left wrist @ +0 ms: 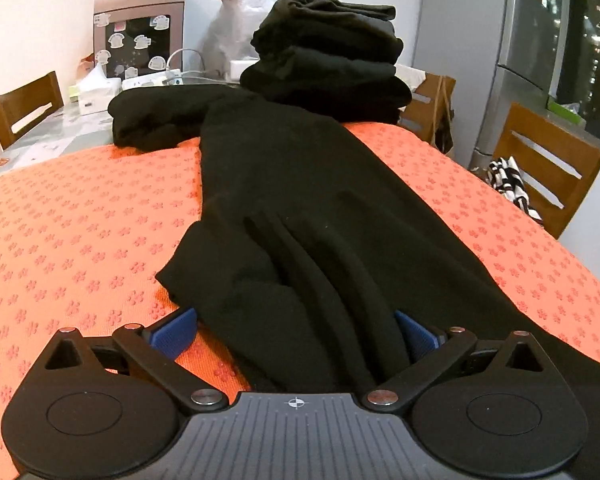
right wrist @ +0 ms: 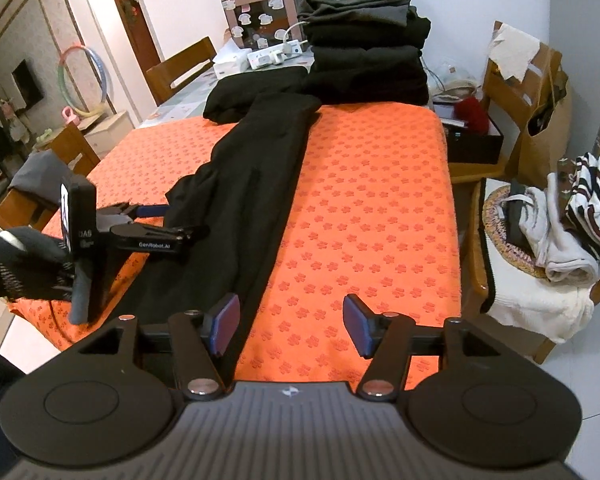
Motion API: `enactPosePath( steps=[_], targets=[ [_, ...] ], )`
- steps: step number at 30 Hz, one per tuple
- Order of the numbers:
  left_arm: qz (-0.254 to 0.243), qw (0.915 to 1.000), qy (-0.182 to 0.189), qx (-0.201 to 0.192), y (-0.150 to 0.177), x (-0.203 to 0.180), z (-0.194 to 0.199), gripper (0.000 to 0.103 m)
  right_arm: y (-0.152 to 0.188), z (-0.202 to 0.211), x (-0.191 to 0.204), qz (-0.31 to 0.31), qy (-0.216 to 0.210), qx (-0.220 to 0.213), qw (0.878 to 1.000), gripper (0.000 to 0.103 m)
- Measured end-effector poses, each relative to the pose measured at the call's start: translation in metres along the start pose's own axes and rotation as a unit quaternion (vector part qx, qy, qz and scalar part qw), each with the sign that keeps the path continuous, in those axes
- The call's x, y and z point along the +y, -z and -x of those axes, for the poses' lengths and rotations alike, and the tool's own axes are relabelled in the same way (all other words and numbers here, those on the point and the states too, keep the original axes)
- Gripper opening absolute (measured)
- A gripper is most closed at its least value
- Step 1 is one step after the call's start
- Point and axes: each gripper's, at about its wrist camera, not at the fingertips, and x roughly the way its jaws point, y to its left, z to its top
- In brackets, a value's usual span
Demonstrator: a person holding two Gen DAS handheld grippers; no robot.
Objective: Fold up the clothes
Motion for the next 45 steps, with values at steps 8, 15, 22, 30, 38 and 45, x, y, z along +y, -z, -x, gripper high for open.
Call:
enactPosePath(
  steps=[8,15,22,30,38,45],
  targets=[
    [0.001,1.0,0.001,0.0,-0.001,0.0,-0.001,0.103,-0.012,-0.016,0.007,0.003,-0.02,0.013,1.0,0.065],
    [0.001,1.0,0.001,0.0,-0.002,0.0,-0.001,0.103,-0.024,-0.024,0.023,0.027,-0.037,0.019,0.999,0.065],
    [0.001,1.0,0.001,0.0,-0.002,0.0,-0.001,0.103,-0.028,-0.018,0.028,0.04,-0.043,0.011,0.998,0.067],
    [0.001,1.0,0.001,0.0,-0.002,0.0,-0.001,0.103,-0.026,-0.009,0.025,0.04,-0.034,0.003,0.999,0.068],
    [0.001,1.0,0.001,0.0,-0.001,0.0,-0.001,0.103,-0.021,0.0,0.019,0.03,-0.026,-0.007,0.999,0.068],
    [0.001,1.0,0.001,0.0,-0.001,0.0,-0.001,0.103,-0.016,0.006,0.014,0.019,-0.018,-0.012,1.0,0.068]
  ],
)
